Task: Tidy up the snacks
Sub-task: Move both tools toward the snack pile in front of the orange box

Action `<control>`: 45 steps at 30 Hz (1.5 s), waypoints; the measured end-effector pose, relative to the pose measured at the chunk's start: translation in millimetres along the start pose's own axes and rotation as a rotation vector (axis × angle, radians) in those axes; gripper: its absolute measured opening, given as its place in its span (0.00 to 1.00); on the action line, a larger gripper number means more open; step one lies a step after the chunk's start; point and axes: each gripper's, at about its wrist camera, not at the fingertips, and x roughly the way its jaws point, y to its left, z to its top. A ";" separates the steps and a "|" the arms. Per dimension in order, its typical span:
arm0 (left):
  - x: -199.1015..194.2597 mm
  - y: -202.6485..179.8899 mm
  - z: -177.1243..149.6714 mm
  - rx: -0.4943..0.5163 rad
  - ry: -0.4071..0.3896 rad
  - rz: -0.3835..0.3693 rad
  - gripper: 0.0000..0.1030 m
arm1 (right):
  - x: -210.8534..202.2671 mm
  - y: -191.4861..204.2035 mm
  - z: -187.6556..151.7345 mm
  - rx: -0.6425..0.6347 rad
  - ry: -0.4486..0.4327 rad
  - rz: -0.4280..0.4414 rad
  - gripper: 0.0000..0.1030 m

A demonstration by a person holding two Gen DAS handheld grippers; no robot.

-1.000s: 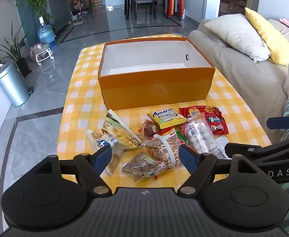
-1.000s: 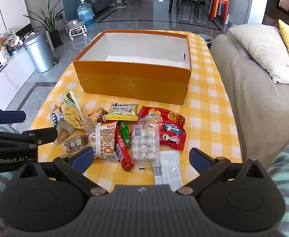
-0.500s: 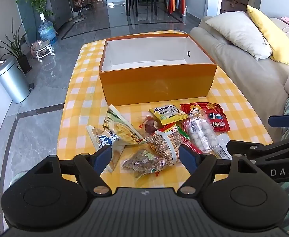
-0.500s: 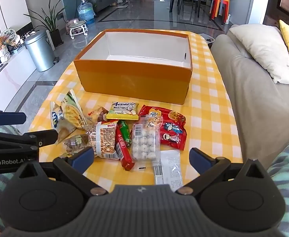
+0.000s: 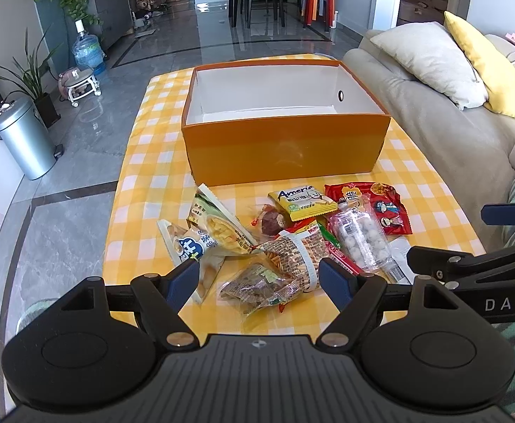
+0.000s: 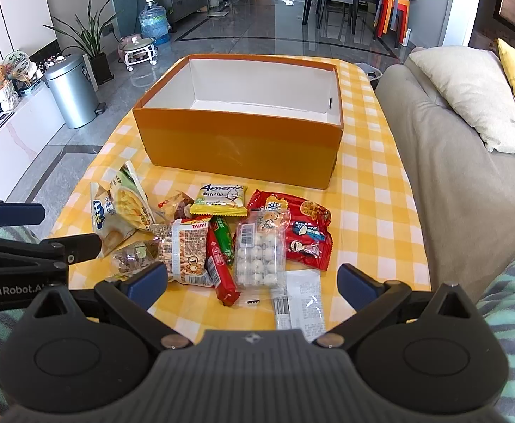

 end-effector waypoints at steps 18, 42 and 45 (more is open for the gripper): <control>-2.9 2.3 -1.8 -0.019 -0.015 0.011 0.85 | -8.5 5.3 1.4 -0.019 -0.043 -0.021 0.96; -3.3 3.3 -4.9 -0.024 0.013 0.013 0.84 | -11.3 9.1 -0.8 -0.033 -0.047 -0.018 0.96; -3.3 3.4 -5.1 -0.023 0.014 0.013 0.84 | -11.2 9.1 -0.8 -0.034 -0.047 -0.018 0.96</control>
